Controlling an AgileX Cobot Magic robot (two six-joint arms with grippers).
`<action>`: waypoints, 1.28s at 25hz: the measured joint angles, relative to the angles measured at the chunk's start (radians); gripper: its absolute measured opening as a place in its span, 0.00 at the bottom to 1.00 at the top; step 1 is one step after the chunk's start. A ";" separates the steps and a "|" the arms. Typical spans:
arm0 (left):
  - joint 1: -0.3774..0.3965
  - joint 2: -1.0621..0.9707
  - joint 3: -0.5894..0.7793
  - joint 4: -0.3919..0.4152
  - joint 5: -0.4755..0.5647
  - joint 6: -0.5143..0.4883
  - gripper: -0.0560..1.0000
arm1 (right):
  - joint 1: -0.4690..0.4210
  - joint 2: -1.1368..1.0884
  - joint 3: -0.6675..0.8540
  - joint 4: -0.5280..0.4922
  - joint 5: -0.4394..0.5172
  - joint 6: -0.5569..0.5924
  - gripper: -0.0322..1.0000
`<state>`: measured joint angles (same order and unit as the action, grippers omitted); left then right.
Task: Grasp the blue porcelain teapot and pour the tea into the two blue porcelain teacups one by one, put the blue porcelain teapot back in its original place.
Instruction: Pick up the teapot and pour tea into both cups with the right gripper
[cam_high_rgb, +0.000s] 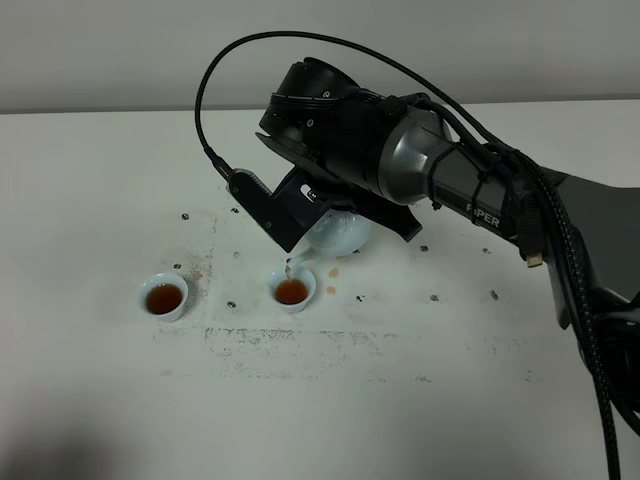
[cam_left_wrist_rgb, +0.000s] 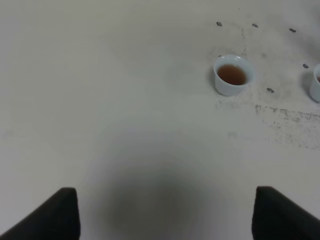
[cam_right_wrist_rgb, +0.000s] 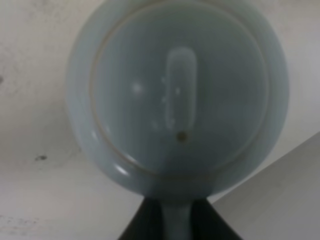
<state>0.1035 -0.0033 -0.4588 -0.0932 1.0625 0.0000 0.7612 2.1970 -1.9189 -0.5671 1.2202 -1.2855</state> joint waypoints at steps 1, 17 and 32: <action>0.000 0.000 0.000 0.000 0.000 0.000 0.69 | 0.000 0.000 0.000 0.000 0.000 0.000 0.07; 0.000 0.000 0.000 0.000 0.000 0.000 0.69 | 0.000 0.000 0.000 -0.015 0.000 -0.003 0.07; 0.000 0.000 0.000 0.000 0.000 0.000 0.69 | 0.000 0.000 0.000 -0.018 0.000 -0.003 0.07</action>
<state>0.1035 -0.0033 -0.4588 -0.0932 1.0625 0.0000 0.7612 2.1970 -1.9189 -0.5848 1.2202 -1.2889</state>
